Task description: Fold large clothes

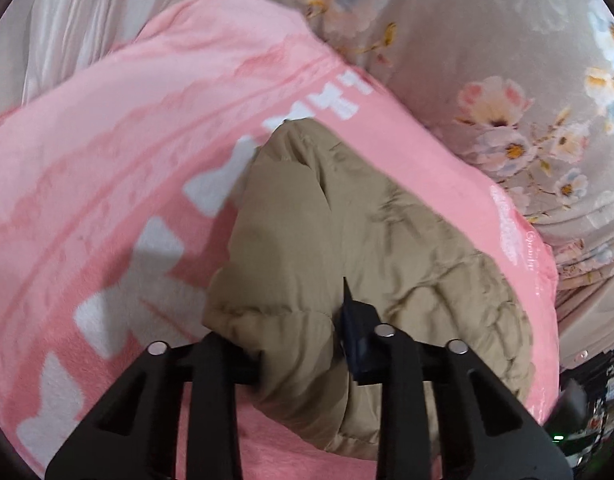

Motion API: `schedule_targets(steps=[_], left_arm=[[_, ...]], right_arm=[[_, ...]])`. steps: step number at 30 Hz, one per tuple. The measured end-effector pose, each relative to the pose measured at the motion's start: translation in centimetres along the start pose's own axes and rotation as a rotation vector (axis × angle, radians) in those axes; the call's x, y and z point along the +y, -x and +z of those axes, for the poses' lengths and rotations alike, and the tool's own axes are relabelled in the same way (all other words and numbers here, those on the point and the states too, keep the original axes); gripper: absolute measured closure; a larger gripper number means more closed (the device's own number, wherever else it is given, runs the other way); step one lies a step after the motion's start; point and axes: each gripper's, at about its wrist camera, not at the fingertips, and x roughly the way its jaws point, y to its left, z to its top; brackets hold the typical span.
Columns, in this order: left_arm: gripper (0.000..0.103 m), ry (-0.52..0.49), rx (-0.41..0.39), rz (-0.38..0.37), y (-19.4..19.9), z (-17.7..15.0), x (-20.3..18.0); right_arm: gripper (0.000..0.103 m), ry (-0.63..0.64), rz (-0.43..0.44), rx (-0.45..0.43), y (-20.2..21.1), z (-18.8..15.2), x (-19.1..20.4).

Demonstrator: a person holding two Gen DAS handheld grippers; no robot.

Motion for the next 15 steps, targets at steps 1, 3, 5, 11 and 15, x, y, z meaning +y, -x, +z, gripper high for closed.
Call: schedule_targets(steps=[1, 3, 5, 11, 15], left_arm=[[0.082, -0.019, -0.014, -0.014, 0.8, 0.2, -1.0], [0.086, -0.062, -0.037, -0.037, 1.9, 0.5, -2.9], [0.087, -0.117, -0.056, -0.053, 3.2, 0.6, -5.1], [0.088, -0.232, -0.071, -0.089, 5.7, 0.9, -9.8], [0.088, -0.292, -0.067, -0.106, 6.7, 0.3, -12.5]], right_arm=[[0.083, -0.003, 0.007, 0.0, 0.0, 0.0, -0.1], [0.083, -0.024, 0.038, 0.009, 0.1, 0.1, -0.7], [0.084, -0.059, 0.077, 0.036, 0.6, 0.1, -1.6], [0.084, -0.141, 0.16, 0.109, 4.5, -1.8, -5.0], [0.085, -0.135, 0.18, 0.169, 3.8, -3.6, -4.8]])
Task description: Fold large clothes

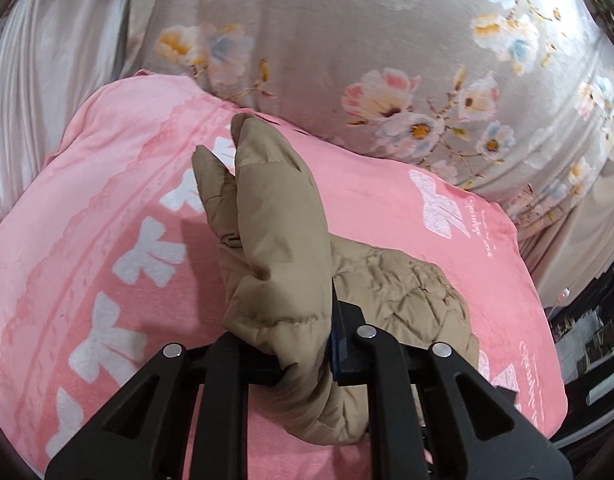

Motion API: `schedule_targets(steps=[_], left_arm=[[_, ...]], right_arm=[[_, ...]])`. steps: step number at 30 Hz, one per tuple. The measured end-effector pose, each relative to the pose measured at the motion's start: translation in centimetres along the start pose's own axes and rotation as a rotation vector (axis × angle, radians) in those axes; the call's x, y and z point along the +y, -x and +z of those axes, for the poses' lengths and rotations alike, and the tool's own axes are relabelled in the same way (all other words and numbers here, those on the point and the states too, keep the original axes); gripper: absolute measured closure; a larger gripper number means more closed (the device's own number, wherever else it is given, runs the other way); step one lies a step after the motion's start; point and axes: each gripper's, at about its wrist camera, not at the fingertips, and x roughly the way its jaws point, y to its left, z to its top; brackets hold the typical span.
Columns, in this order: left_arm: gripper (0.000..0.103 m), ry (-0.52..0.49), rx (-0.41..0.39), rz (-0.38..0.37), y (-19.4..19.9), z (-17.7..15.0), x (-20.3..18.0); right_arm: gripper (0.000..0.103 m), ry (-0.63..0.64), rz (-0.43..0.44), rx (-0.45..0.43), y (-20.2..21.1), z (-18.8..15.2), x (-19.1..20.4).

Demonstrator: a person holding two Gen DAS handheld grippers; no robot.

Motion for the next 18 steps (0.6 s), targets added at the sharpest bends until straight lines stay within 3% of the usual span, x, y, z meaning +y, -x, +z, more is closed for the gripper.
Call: schedule_targets(steps=[5, 10, 18], left_arm=[[0.088, -0.117, 0.026, -0.022, -0.5, -0.6, -5.1], [0.088, -0.218, 0.069, -0.028, -2.6, -1.3, -9.6], [0.088, -0.356, 0.226, 0.009, -9.7, -5.9, -14.7]], right_arm=[[0.085, 0.018, -0.015, -0.025, -1.7, -0.7, 0.3], [0.091, -0.082, 0.044, 0.003, 1.2, -0.8, -2.6], [0.089, -0.17, -0.23, -0.137, 11.0, -1.2, -11.0]])
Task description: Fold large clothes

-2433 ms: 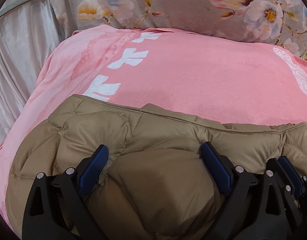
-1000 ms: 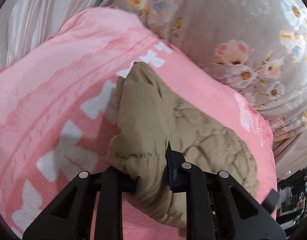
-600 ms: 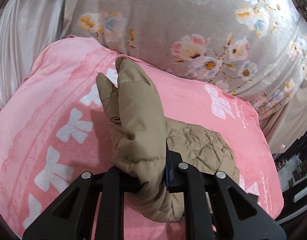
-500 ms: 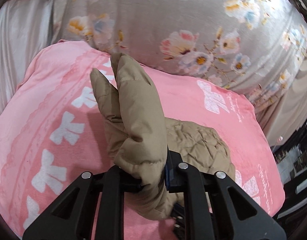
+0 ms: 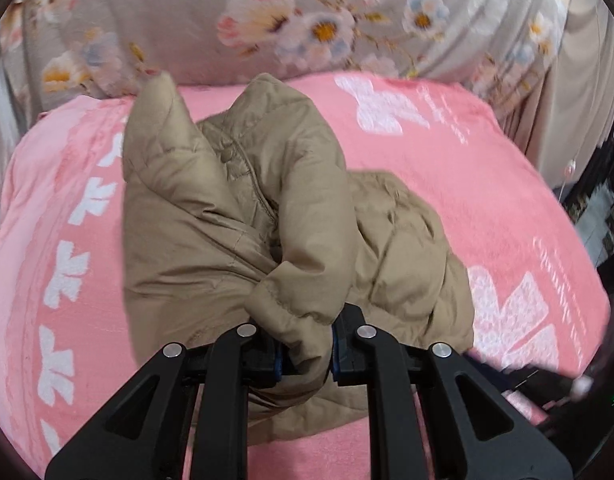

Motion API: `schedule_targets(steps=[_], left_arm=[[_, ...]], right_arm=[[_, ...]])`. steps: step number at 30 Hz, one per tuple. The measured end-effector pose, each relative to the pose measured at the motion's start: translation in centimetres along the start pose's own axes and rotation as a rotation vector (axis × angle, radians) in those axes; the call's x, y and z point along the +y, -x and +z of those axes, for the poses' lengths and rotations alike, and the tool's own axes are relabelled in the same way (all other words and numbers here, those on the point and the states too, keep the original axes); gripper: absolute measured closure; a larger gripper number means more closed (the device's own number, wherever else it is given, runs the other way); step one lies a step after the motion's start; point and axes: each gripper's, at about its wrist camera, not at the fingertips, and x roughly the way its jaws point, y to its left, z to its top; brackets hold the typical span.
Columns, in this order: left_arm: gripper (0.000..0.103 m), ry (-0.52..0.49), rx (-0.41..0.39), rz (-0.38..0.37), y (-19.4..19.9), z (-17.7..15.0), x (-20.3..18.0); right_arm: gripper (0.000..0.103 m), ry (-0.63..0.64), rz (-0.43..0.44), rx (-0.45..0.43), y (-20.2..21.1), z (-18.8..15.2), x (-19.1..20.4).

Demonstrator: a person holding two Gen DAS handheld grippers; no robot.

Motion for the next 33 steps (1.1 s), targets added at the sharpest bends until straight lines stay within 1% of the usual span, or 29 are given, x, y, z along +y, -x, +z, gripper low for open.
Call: schedule_targets(steps=[2, 4, 6, 13, 16, 20, 22, 24, 25, 26, 27, 28, 29, 30, 31, 32, 33], left_arm=[[0.088, -0.033, 0.046, 0.007, -2.0, -1.0, -1.6], [0.088, -0.056, 0.066, 0.021, -3.1, -1.7, -2.7], [0.088, -0.088, 0.072, 0.052, -4.0, -2.2, -4.0], [0.087, -0.147, 0.096, 0.107, -6.5, -3.4, -6.9], [0.087, -0.172, 0.095, 0.133, -7.3, -4.0, -7.8], [0.087, -0.201, 0.085, 0.168, -7.7, -4.7, -8.5], [0.081, -0.201, 0.083, 0.171, -7.2, -4.7, -8.7], [0.053, -0.176, 0.068, 0.122, -5.8, -4.5, -8.6], [0.046, -0.171, 0.05, 0.099, -4.8, -4.5, -8.5], [0.037, -0.167, 0.021, 0.084, -3.2, -4.4, -8.3], [0.031, -0.159, -0.004, 0.077, -1.8, -4.3, -7.9], [0.027, -0.148, -0.019, 0.067, -0.7, -4.2, -7.5], [0.02, -0.126, -0.033, 0.049, 0.4, -4.0, -6.8], [0.015, -0.088, -0.047, 0.031, 1.6, -3.7, -5.6], [0.015, -0.056, -0.059, 0.026, 2.5, -3.6, -4.6], [0.015, -0.01, -0.076, 0.039, 3.4, -3.1, -3.0], [0.015, 0.035, -0.087, 0.063, 4.2, -2.7, -1.3]], right_arm=[[0.089, -0.026, -0.037, -0.024, 0.8, 0.5, -1.9], [0.089, -0.046, -0.062, -0.035, 1.2, 0.5, -3.1], [0.089, -0.069, -0.074, -0.038, 1.2, 0.7, -4.3], [0.089, -0.091, -0.08, -0.015, -0.1, 1.0, -6.1], [0.089, -0.093, -0.08, -0.004, -1.0, 1.4, -7.0], [0.089, -0.096, -0.065, 0.004, -1.5, 1.9, -7.1], [0.087, -0.084, -0.052, -0.002, -1.3, 2.4, -6.7], [0.084, -0.07, -0.041, -0.012, -1.0, 2.8, -6.2], [0.079, -0.064, -0.034, -0.02, -0.8, 3.1, -6.0], [0.076, -0.059, -0.023, -0.034, -0.5, 3.5, -5.8], [0.069, -0.053, -0.011, -0.049, -0.1, 3.9, -5.5], [0.062, -0.046, -0.001, -0.064, 0.3, 4.4, -5.1], [0.055, -0.041, 0.007, -0.073, 0.5, 4.7, -4.8], [0.052, -0.034, 0.028, -0.085, 0.8, 5.3, -4.3], [0.046, -0.031, 0.055, -0.096, 1.0, 5.7, -3.8], [0.041, -0.031, 0.086, -0.106, 1.2, 6.2, -3.2], [0.039, -0.032, 0.117, -0.112, 1.3, 6.6, -2.7]])
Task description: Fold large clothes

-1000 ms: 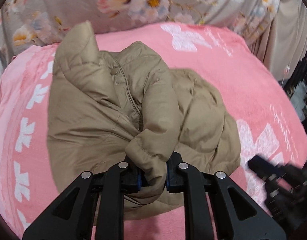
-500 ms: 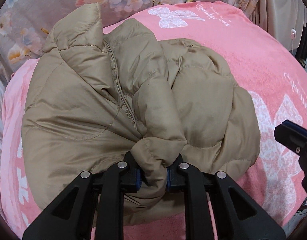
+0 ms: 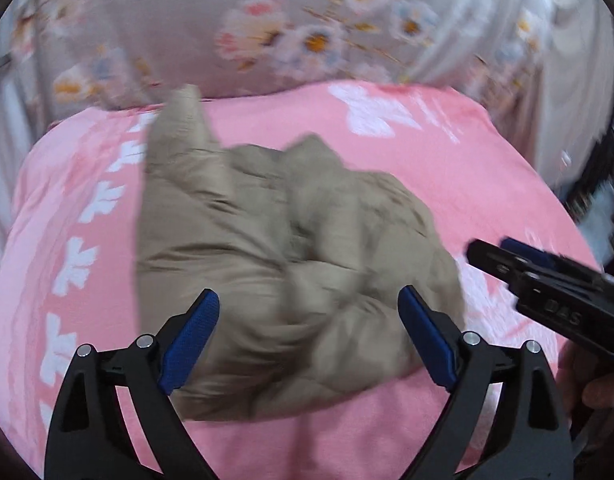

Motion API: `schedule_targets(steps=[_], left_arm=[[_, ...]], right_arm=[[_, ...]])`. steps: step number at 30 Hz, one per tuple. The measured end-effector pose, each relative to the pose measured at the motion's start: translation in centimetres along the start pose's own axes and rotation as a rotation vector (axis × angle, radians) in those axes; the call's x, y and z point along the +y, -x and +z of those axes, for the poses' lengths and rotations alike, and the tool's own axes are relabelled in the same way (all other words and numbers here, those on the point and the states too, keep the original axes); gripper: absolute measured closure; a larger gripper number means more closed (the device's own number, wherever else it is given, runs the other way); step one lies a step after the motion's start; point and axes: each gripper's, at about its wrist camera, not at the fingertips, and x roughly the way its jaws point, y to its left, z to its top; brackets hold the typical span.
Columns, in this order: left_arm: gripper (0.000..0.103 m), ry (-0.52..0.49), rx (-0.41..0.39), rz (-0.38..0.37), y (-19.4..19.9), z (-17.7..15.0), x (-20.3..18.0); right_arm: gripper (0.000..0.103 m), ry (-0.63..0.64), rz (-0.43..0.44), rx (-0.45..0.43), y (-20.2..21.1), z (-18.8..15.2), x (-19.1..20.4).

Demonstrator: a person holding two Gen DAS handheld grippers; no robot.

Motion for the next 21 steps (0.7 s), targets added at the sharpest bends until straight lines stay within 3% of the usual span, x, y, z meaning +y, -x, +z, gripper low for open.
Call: schedule_targets(steps=[5, 10, 12, 15, 16, 17, 19, 21], left_arm=[[0.015, 0.206, -0.036, 0.06, 1.9, 1.3, 7.8], [0.015, 0.302, -0.018, 0.152, 1.9, 1.0, 12.5], [0.015, 0.333, 0.004, 0.156, 1.3, 0.7, 13.8], [0.015, 0.344, 0.022, 0.162, 0.7, 0.5, 14.6], [0.015, 0.343, 0.024, 0.162, 0.4, 0.5, 14.7], [0.015, 0.343, 0.025, 0.162, 0.3, 0.5, 14.8], [0.015, 0.342, 0.028, 0.156, 0.1, 0.7, 14.9], [0.015, 0.343, 0.024, 0.146, 0.1, 0.9, 14.8]], right_arm=[[0.035, 0.02, 0.152, 0.003, -1.1, 2.1, 4.4], [0.026, 0.163, 0.226, 0.028, -2.5, 2.7, 11.0], [0.026, 0.25, 0.218, 0.053, -3.6, 2.2, 13.8], [0.028, 0.355, 0.139, 0.104, -6.4, 0.7, 16.6], [0.042, 0.36, 0.132, 0.127, -7.5, 0.3, 16.7], [0.064, 0.349, 0.149, 0.15, -8.3, 0.2, 16.3], [0.093, 0.287, 0.208, 0.182, -9.2, 0.4, 15.2], [0.097, 0.246, 0.238, 0.148, -8.2, 1.1, 14.0]])
